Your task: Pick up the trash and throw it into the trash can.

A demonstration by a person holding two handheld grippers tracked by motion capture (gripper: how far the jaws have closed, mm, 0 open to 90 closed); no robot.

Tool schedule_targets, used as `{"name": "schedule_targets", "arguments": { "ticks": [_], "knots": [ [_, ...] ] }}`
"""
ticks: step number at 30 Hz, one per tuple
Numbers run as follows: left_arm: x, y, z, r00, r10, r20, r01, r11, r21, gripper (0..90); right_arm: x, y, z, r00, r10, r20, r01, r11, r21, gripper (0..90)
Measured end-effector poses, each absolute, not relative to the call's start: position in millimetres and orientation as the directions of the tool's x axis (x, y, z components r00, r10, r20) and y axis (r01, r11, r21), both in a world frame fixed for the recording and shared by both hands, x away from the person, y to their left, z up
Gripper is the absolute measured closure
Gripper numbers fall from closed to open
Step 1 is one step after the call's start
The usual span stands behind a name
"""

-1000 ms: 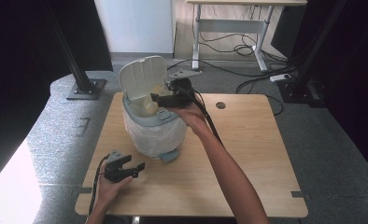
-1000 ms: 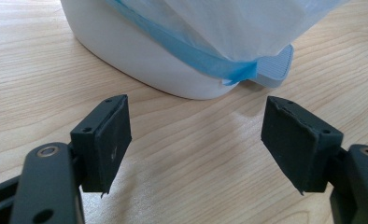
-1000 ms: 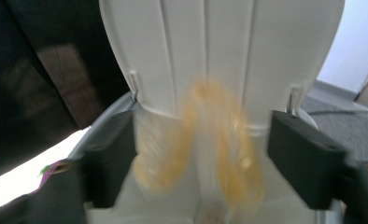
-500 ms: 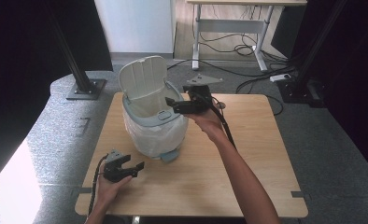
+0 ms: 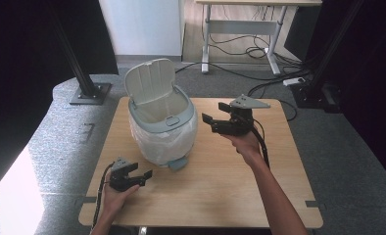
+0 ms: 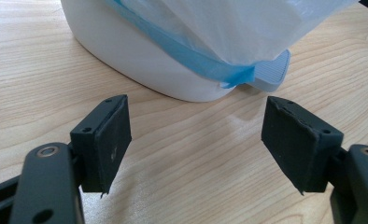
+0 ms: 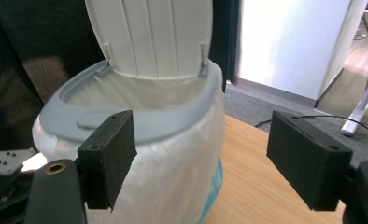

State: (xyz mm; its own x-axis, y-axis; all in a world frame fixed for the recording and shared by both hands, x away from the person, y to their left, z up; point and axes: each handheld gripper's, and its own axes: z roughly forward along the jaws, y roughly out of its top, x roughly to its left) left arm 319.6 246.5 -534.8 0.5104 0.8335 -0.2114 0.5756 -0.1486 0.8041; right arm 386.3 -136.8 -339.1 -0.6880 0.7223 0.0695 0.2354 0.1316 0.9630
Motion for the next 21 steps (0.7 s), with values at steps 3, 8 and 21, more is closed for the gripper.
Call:
{"name": "schedule_targets", "arguments": {
  "ticks": [3,8,21],
  "knots": [
    [319.5,246.2,-534.9,0.511,0.833,-0.21,0.576,-0.151,0.804,23.9,379.4,-148.7,-345.3,-0.678,0.731,0.071,0.235,0.124,0.964,24.4],
    [319.6,245.9,-534.9,0.511,0.833,-0.211,0.576,-0.15,0.804,24.0,368.8,-167.3,-358.9,-0.661,0.746,0.076,0.236,0.111,0.965,25.6],
    [319.1,246.2,-532.7,0.504,0.839,-0.207,0.571,-0.143,0.809,23.9,335.6,-215.4,-423.7,-0.6,0.794,0.099,0.287,0.098,0.953,26.8]
  ]
}}
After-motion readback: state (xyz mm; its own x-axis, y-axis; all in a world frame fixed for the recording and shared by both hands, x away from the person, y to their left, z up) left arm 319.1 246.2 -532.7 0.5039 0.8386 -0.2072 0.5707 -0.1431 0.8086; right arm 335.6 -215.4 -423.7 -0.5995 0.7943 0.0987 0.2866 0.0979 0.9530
